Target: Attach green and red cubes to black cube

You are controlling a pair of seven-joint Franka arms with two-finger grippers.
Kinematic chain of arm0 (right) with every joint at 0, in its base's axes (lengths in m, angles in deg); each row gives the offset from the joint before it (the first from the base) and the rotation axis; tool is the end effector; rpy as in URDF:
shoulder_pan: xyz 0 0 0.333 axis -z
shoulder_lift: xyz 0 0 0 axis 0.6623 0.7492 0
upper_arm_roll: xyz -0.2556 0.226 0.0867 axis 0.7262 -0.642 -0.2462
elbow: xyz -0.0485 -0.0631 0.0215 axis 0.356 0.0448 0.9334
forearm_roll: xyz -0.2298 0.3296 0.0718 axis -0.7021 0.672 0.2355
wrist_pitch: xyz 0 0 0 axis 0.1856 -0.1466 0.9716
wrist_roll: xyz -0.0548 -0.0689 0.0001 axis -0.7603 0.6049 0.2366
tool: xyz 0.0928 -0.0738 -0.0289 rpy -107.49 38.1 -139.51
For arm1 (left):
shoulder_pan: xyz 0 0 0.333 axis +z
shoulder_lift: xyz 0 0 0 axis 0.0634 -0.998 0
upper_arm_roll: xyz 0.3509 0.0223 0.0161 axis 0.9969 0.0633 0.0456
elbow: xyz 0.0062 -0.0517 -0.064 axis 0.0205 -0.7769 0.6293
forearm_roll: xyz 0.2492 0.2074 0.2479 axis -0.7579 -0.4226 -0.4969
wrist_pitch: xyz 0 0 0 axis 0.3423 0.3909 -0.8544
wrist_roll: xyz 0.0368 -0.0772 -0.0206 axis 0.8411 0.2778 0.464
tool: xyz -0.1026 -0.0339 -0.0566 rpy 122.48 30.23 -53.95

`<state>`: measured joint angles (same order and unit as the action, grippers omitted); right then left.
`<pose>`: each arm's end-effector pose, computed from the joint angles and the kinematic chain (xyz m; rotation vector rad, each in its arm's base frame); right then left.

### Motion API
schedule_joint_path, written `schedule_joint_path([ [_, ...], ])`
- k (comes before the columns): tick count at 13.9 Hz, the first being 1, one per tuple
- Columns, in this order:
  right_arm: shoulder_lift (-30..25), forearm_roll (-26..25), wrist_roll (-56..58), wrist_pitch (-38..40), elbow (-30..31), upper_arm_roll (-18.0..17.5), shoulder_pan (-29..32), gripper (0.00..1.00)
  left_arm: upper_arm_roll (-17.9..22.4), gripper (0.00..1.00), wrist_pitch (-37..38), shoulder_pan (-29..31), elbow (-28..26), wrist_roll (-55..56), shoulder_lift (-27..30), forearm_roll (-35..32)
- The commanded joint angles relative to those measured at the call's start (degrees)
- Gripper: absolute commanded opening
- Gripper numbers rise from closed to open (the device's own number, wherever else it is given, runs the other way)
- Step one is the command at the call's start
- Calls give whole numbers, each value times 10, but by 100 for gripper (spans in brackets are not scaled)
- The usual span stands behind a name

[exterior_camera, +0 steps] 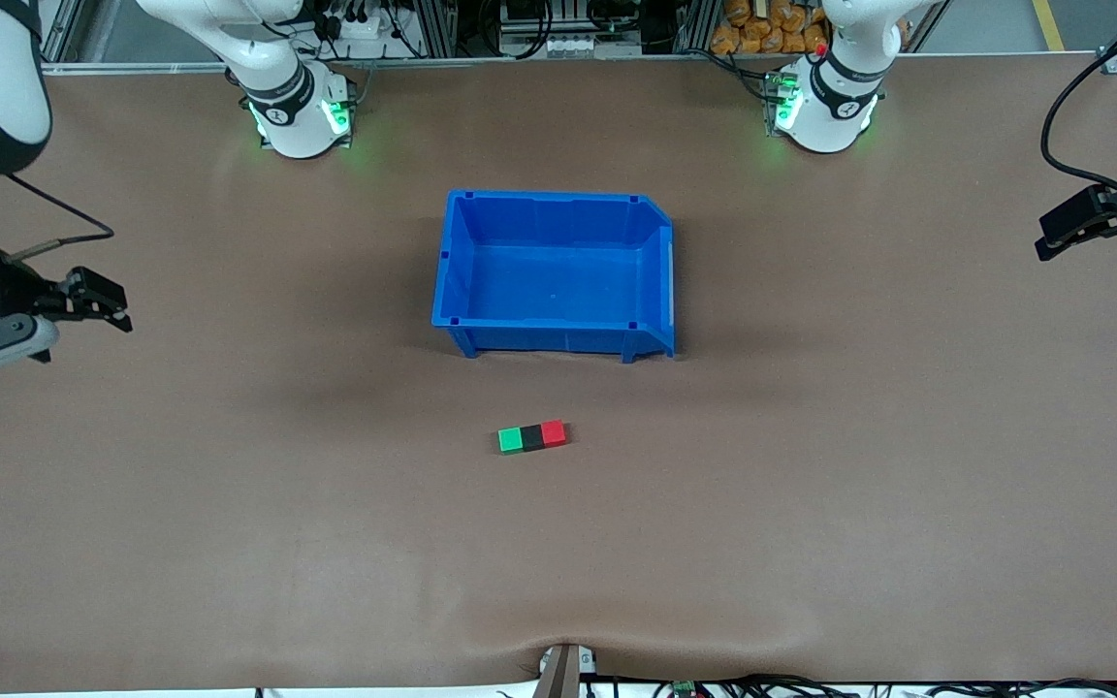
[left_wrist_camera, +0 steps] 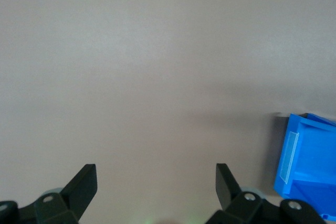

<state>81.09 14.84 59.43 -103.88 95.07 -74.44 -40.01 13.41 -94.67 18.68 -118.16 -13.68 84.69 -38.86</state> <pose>0.6115 -0.0151 0.5800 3.0976 0.5062 0.0176 0.5762 -0.0139 0.6828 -3.0681 -0.0772 -0.0273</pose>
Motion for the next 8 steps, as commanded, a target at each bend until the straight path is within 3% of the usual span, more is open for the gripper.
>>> schedule_joint_path([
  [1,-23,2,-106,32,-5,-9,7,100,-4,100,-3,9,-8,-8,16,4],
  [4,-30,10,-198,91,-33,-1,3,100,10,100,-3,-23,-21,-7,23,7],
  [6,-30,23,-221,140,-69,52,-34,100,92,100,-4,-105,-44,-6,43,8],
  [8,-35,25,-231,158,-74,68,-38,100,169,100,-5,-185,-68,-6,60,9],
])
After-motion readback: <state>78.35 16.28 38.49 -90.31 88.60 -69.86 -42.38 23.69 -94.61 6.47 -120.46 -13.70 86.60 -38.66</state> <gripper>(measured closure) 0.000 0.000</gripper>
